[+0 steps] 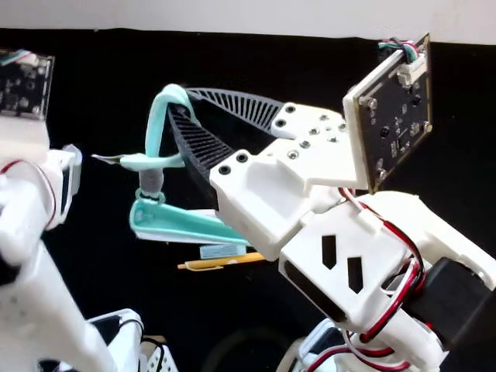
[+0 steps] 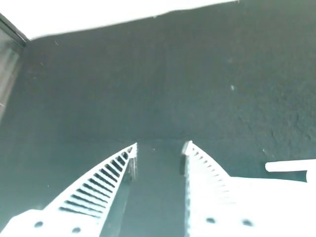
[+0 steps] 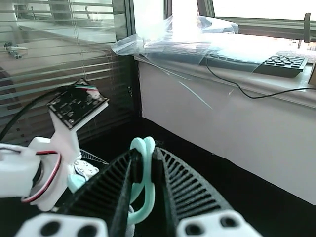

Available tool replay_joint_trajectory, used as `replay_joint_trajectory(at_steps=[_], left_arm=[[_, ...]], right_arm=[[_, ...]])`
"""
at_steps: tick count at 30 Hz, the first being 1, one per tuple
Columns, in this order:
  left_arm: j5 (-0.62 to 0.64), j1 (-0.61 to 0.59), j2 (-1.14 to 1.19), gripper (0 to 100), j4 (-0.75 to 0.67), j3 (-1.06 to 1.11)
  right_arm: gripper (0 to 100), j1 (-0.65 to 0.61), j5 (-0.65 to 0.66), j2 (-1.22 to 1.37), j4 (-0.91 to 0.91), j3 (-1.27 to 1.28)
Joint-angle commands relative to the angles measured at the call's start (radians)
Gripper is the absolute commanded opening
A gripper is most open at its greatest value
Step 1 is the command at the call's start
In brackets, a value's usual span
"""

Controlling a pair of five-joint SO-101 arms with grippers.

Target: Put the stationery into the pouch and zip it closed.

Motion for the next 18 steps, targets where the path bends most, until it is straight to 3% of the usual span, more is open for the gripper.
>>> replay_joint_trajectory(at_steps=[1, 8, 18], left_arm=[[0.005, 0.012, -0.104, 17, 0.011, -0.021], [0.003, 0.016, -0.243, 17, 0.009, 0.116], [0.003, 0.018, -0.255, 17, 0.009, 0.077]], right_arm=[[0.8, -0.01, -0.012, 0.015, -0.059, 0.005], [0.8, -0.012, -0.015, 0.133, -0.088, -0.005], [0.8, -0.012, -0.015, 0.156, -0.108, -0.005]])
